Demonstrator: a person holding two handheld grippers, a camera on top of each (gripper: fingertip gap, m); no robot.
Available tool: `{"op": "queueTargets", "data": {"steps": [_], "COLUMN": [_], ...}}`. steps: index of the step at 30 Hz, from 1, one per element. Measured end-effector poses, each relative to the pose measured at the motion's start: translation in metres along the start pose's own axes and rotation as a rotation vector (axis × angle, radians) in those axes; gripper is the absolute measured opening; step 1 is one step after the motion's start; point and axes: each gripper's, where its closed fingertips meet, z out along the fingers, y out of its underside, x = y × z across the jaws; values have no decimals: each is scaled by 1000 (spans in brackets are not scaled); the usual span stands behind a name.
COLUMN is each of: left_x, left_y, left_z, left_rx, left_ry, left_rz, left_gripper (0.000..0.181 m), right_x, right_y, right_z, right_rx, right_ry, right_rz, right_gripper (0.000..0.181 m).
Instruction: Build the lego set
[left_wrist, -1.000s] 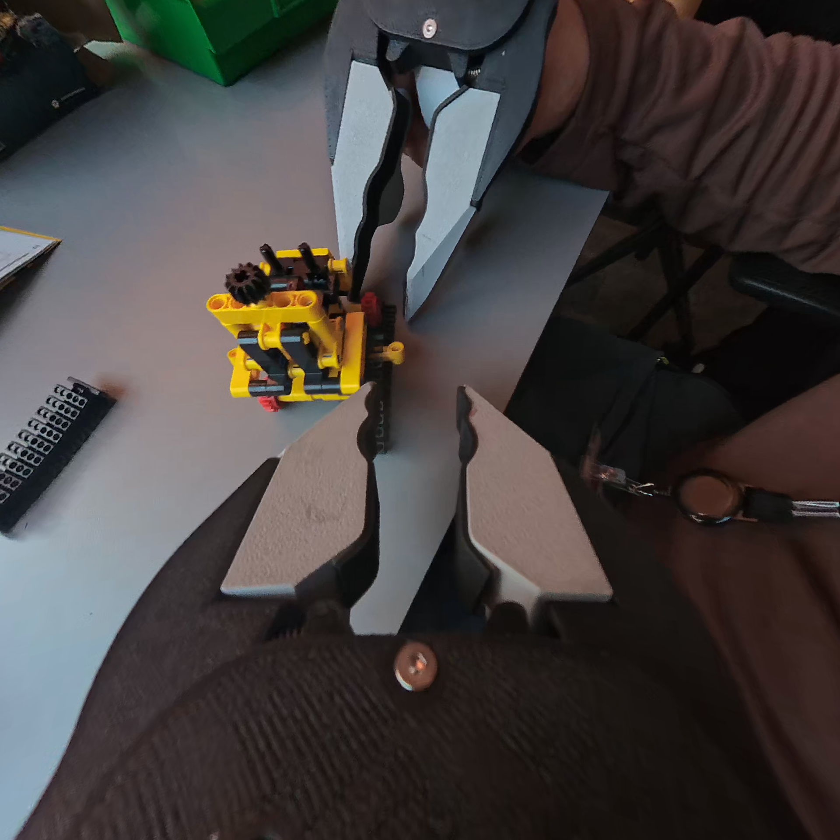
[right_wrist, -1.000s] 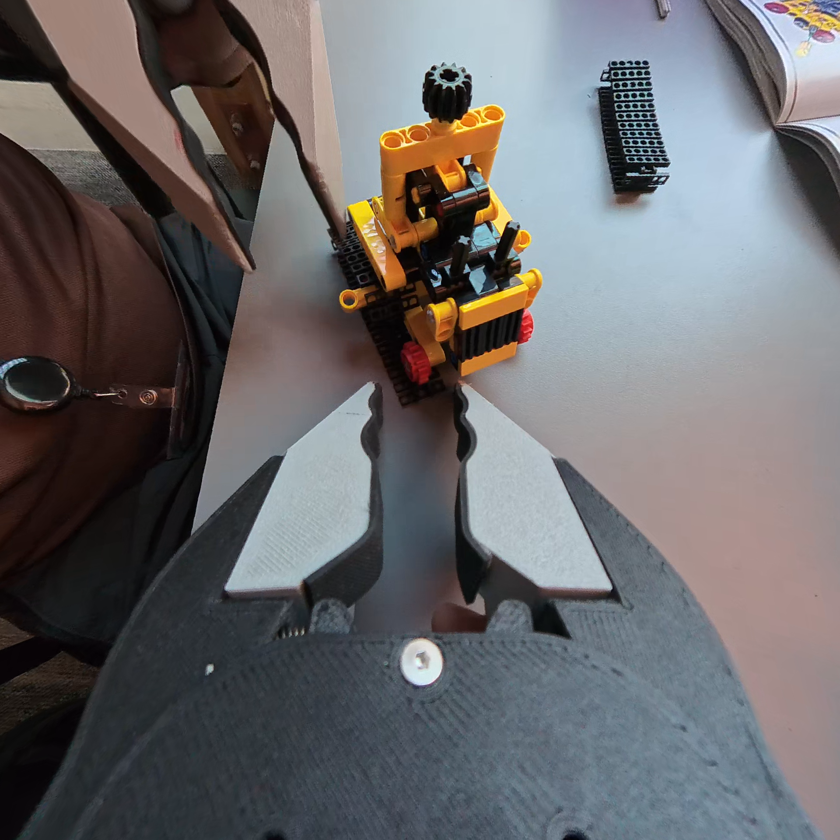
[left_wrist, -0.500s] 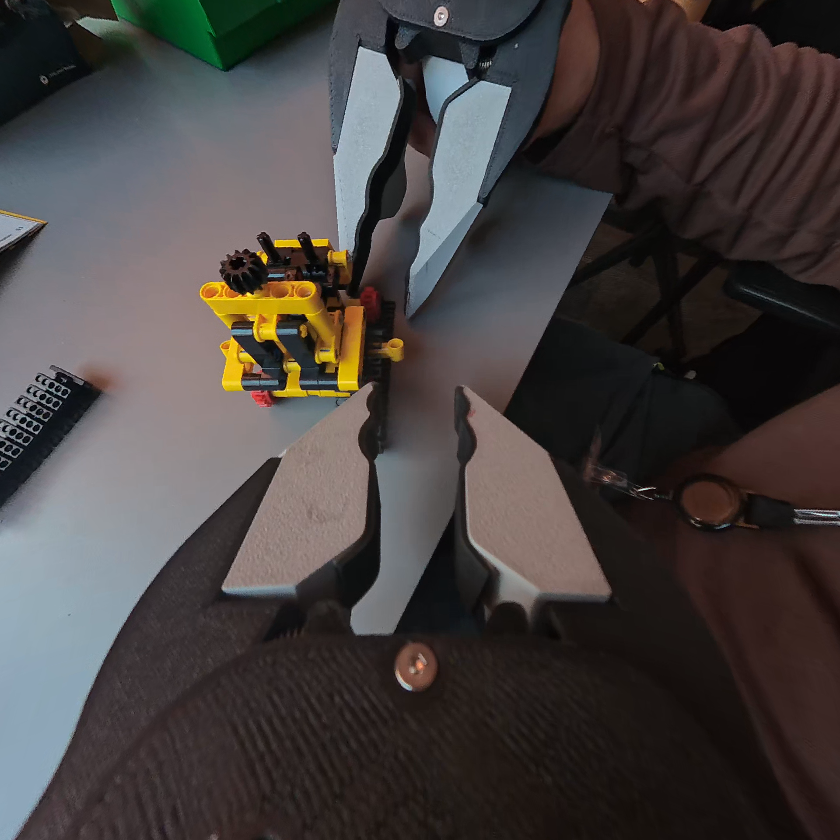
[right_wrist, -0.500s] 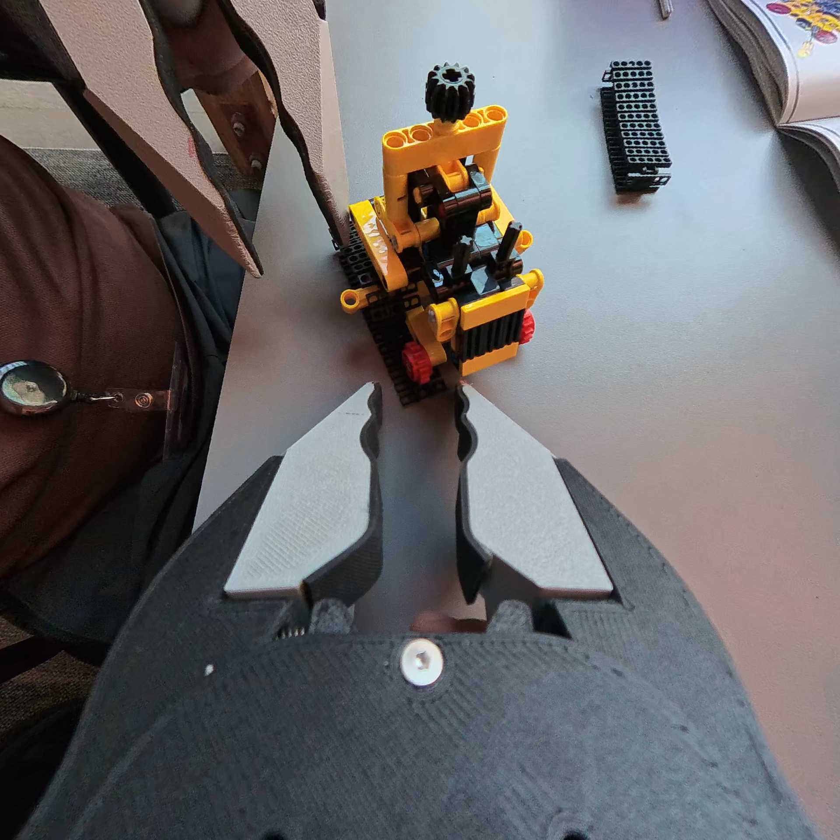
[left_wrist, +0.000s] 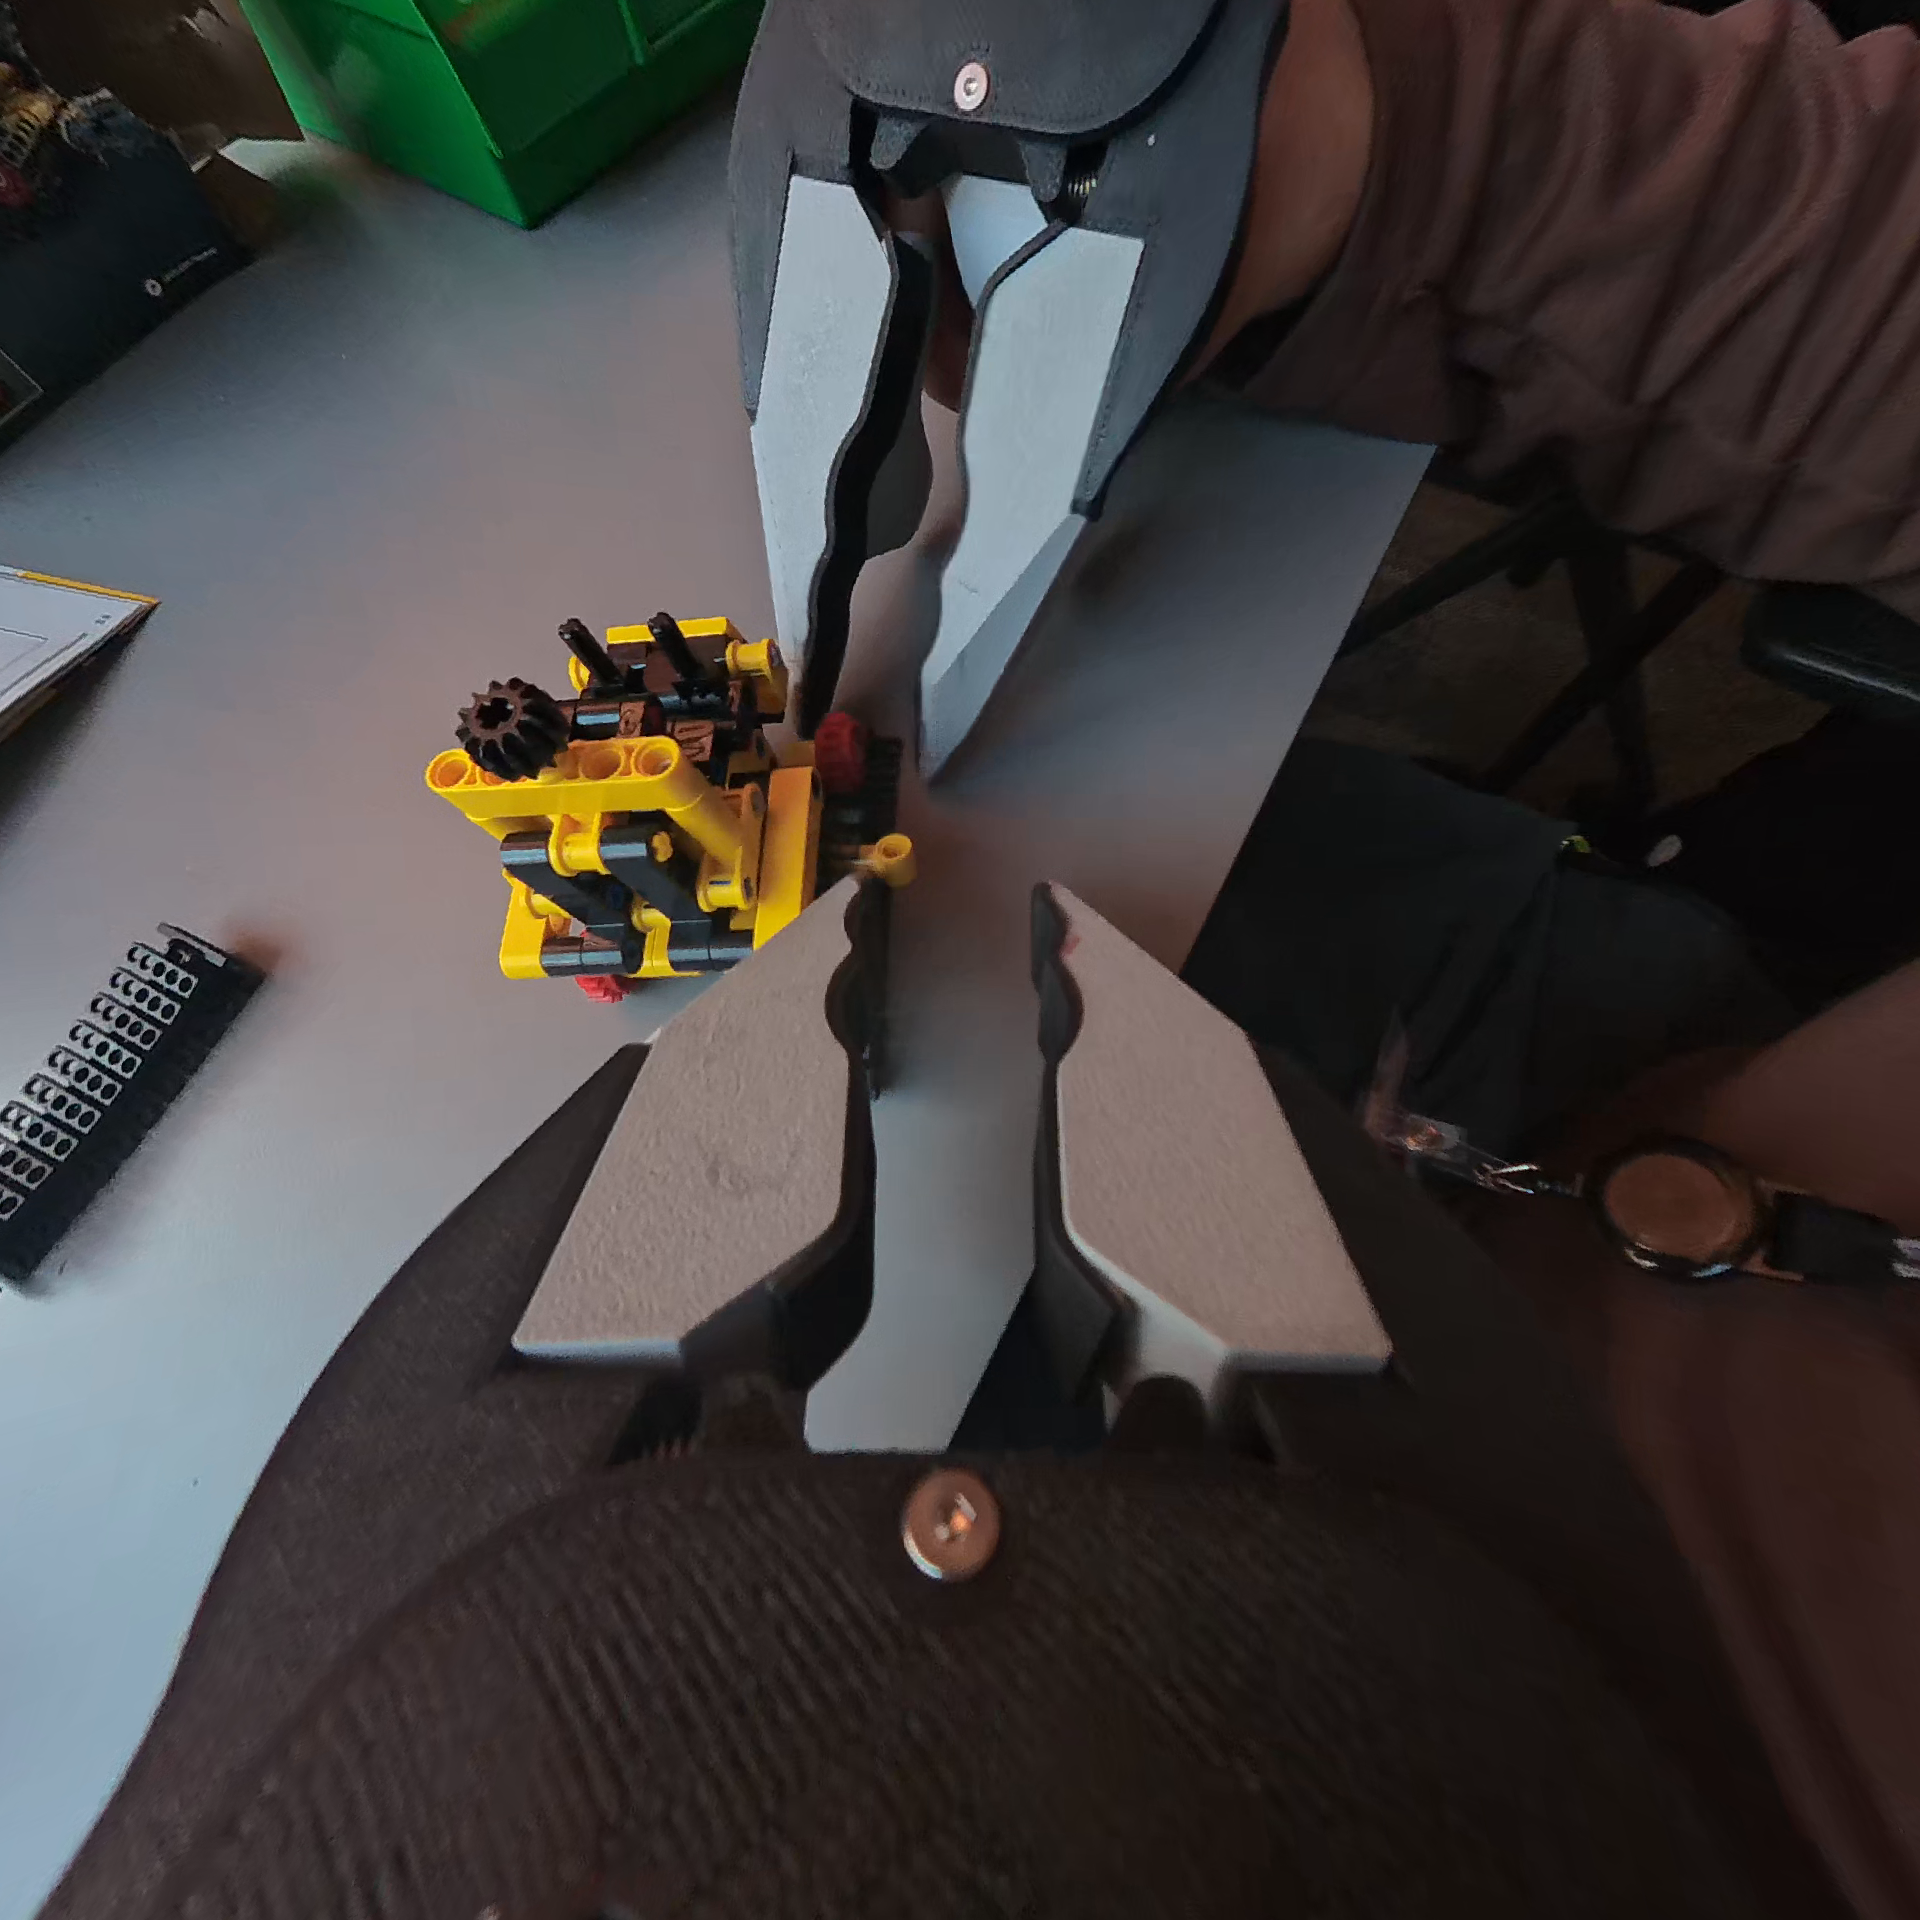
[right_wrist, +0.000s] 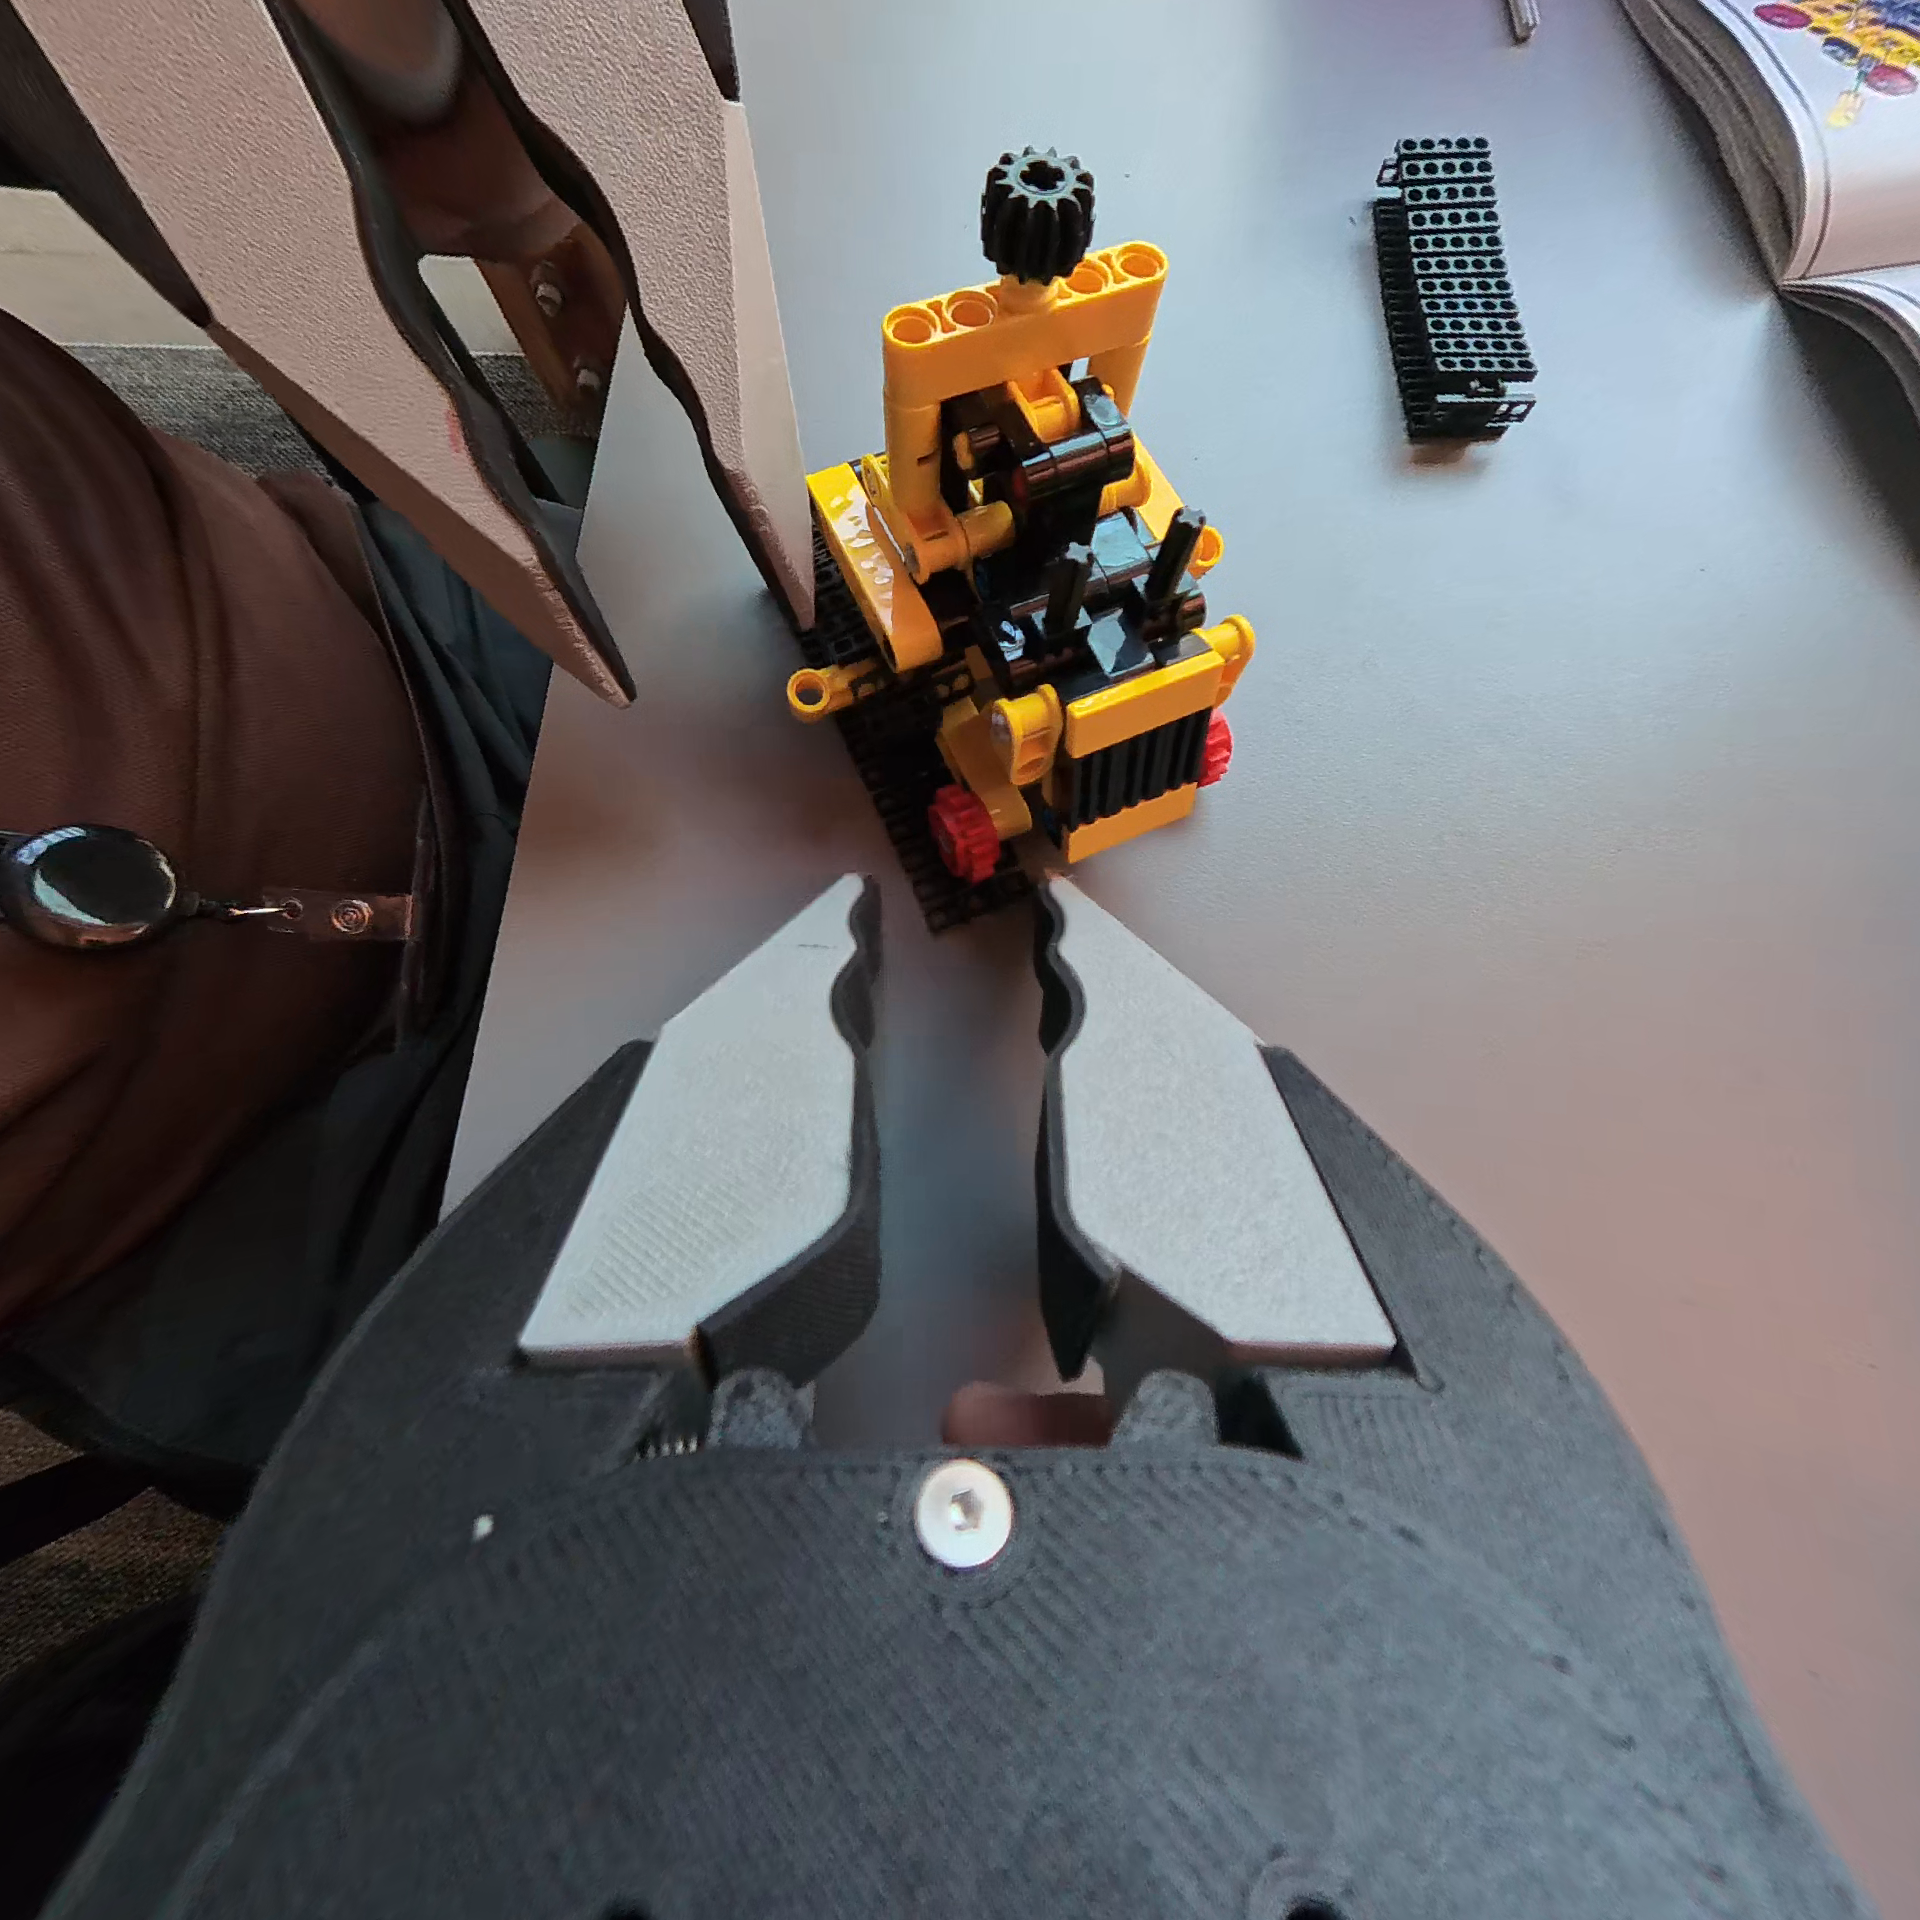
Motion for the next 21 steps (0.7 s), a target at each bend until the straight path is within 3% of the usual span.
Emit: {"op": "queueTargets", "data": {"steps": [3,21], "left_x": [2,-1], "left_y": [-2,-4], "left_z": [0,12], "left_rx": [5,-48], "left_ry": [1,-33], "left_rz": [12,62], "left_gripper": [27,25], "right_x": [0,2], "right_y": [0,1], "right_z": [0,-1], "right_rx": [0,-2], "right_ry": [-3,17], "right_rz": [7,-4], "right_gripper": [17,17]}}
